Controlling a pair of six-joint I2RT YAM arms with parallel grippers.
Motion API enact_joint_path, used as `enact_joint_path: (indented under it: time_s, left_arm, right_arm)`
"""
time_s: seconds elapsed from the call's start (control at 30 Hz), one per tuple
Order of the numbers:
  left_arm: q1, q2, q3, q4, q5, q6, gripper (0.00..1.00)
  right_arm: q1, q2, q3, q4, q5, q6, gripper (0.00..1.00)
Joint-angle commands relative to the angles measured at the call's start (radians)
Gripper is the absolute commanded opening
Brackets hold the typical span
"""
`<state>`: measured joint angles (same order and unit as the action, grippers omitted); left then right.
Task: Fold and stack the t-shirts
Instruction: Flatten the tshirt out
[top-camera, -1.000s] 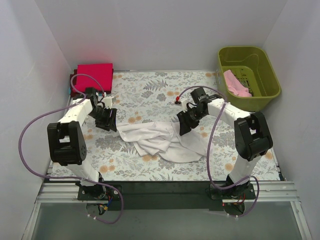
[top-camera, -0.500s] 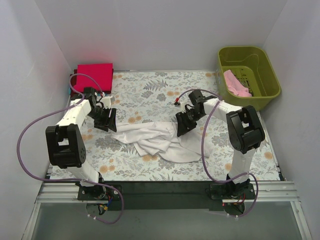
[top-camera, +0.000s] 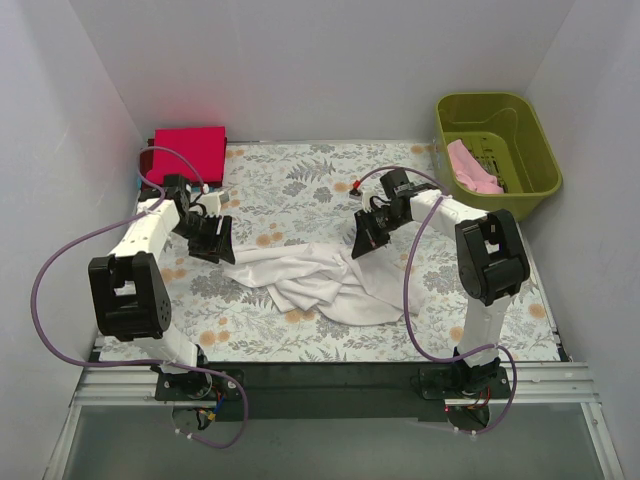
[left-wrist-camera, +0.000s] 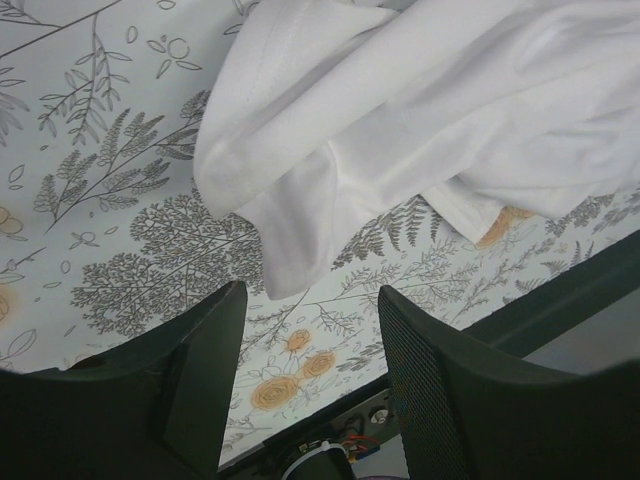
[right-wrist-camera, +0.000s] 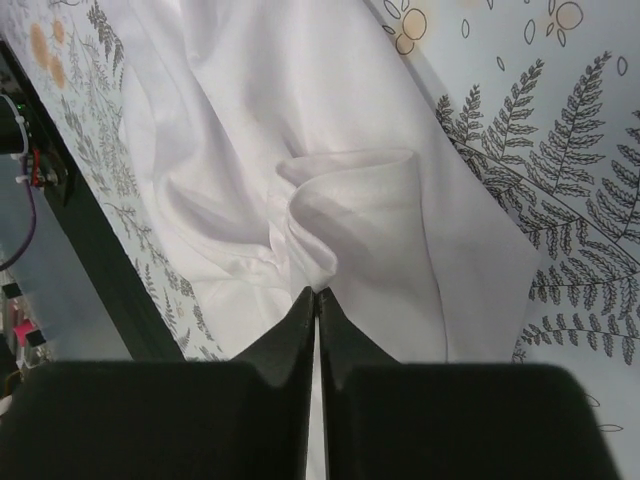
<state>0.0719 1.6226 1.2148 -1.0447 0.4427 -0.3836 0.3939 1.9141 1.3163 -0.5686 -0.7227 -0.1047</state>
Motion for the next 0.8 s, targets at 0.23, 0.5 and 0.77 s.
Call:
enact_joint_path:
  time_s: [0.23,0.5,0.77]
  left_arm:
    - [0.008,-0.136,-0.021,-0.057,0.105,0.262,0.54]
    - [0.008,-0.171,-0.089,-0.048,0.133,0.535,0.53]
    - [0.008,-0.265,-0.208,0.046,0.171,0.873,0.52]
  right_arm:
    - [-0.036,-0.081,0.015,0.010,-0.029,-0.038,0.01]
    - [-0.036,-0.151,-0.023,0.007,-0.041,-0.056,0.01]
    - [-0.050,-0.227,-0.037,-0.004,0.009,-0.079,0.01]
